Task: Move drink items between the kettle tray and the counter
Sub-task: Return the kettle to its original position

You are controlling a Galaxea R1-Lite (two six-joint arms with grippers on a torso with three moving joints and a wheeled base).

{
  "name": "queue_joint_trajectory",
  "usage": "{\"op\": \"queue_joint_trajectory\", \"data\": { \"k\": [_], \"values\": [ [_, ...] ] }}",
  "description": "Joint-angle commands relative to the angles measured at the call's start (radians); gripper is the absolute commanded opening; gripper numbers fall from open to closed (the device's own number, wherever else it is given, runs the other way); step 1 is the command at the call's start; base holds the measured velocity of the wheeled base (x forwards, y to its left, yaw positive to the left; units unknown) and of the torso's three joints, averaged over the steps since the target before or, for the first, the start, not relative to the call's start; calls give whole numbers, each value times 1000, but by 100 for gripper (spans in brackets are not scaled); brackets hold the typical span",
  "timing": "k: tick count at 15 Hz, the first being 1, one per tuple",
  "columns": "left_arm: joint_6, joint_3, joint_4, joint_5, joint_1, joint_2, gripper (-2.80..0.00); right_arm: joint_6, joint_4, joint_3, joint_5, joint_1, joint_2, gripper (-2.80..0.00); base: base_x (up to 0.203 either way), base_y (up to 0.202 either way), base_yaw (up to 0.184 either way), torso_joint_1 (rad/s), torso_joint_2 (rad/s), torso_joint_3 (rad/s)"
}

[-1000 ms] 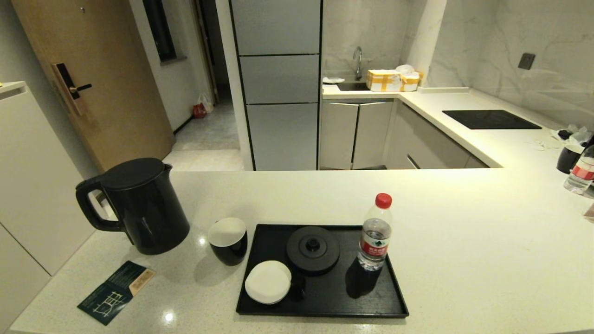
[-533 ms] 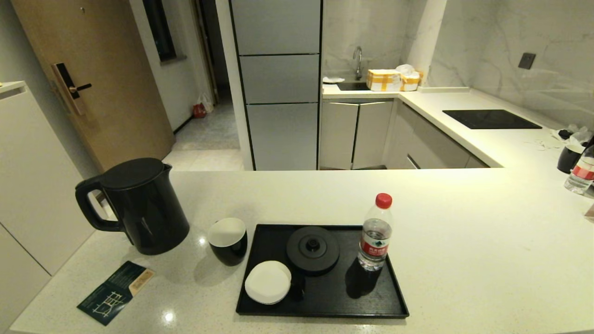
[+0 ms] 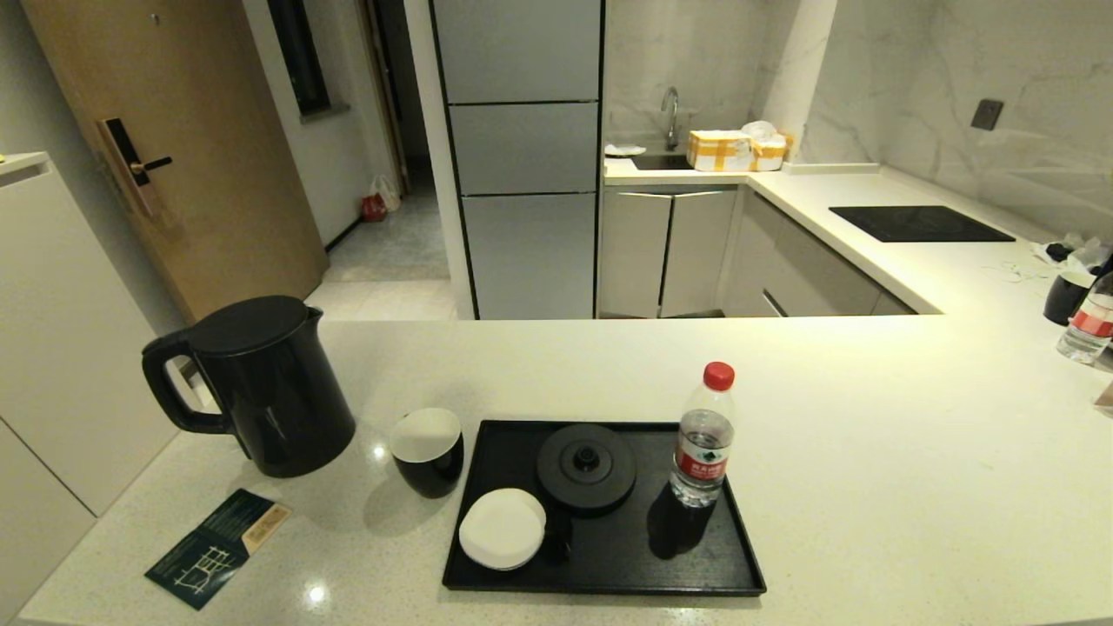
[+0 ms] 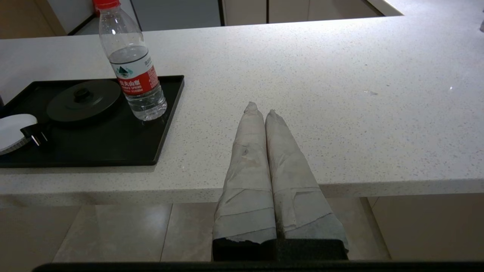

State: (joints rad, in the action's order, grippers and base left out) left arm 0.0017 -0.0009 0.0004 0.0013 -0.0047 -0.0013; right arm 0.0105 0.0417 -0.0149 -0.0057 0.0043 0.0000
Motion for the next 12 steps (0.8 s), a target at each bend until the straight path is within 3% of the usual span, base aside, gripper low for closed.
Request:
{"op": "queue_joint_trajectory", "data": {
  "k": [1, 7, 9, 12],
  "values": [
    [0, -1, 0, 0, 0, 1, -280, 0, 0, 0, 0, 0, 0, -280, 0, 0, 0, 0, 0, 0],
    [11, -12, 0, 7, 0, 1, -280, 0, 0, 0, 0, 0, 0, -280, 0, 0, 0, 0, 0, 0],
    [4, -121, 18, 8, 0, 18, -280, 0, 0, 0, 0, 0, 2, -280, 0, 0, 0, 0, 0, 0],
    [-46, -422, 94, 30, 0, 172, -280, 0, 0, 0, 0, 0, 0, -280, 0, 0, 0, 0, 0, 0]
  ]
}}
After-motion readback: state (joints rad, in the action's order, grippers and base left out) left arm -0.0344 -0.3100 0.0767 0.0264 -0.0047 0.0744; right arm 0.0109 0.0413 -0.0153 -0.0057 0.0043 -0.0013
